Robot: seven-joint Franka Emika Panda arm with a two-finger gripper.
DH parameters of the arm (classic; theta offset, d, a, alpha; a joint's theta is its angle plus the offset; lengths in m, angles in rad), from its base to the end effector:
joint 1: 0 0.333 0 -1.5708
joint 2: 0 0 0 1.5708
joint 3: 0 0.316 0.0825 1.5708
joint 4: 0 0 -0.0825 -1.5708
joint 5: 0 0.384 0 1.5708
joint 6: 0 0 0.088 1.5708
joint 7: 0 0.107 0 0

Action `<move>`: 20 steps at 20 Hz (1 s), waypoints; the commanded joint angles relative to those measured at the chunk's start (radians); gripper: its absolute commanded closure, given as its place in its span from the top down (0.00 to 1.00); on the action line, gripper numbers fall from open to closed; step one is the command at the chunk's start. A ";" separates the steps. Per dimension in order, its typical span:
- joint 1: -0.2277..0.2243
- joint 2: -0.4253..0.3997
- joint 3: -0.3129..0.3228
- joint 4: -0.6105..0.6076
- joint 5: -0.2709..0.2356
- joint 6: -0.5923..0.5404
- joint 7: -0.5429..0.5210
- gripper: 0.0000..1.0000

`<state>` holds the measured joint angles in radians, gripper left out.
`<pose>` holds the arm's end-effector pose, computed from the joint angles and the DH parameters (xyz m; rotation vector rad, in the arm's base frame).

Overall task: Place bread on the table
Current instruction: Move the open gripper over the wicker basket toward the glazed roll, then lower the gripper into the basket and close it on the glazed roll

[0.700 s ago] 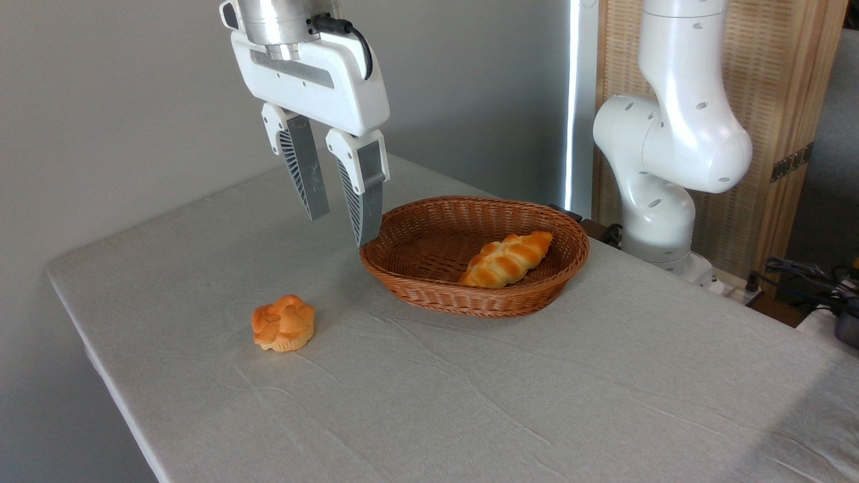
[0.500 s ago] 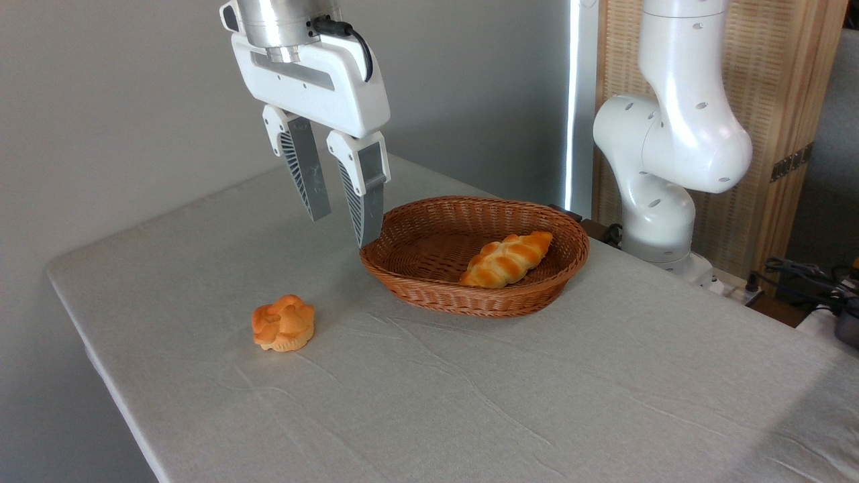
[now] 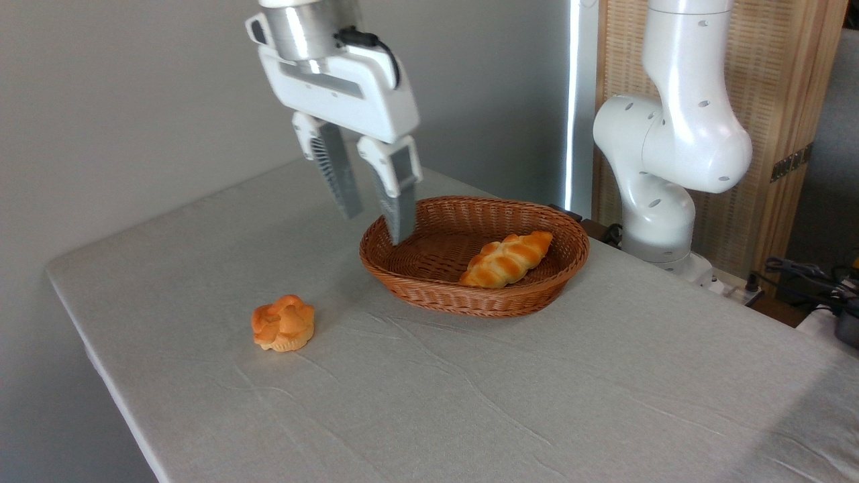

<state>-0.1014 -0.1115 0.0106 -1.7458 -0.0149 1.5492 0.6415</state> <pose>0.5116 -0.0479 0.6001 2.8952 -1.1098 -0.1203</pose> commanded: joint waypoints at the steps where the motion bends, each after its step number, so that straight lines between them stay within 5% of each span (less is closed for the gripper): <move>1: -0.001 -0.204 -0.009 -0.268 0.000 0.003 0.035 1.00; 5: -0.008 -0.295 -0.046 -0.470 0.000 -0.003 0.083 1.00; 11: -0.006 -0.280 -0.112 -0.655 0.015 0.080 0.081 1.00; 20: -0.004 -0.263 -0.143 -0.722 0.016 0.170 0.078 0.96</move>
<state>-0.1084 -0.3706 -0.1290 -2.4426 -0.0106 1.6989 0.7056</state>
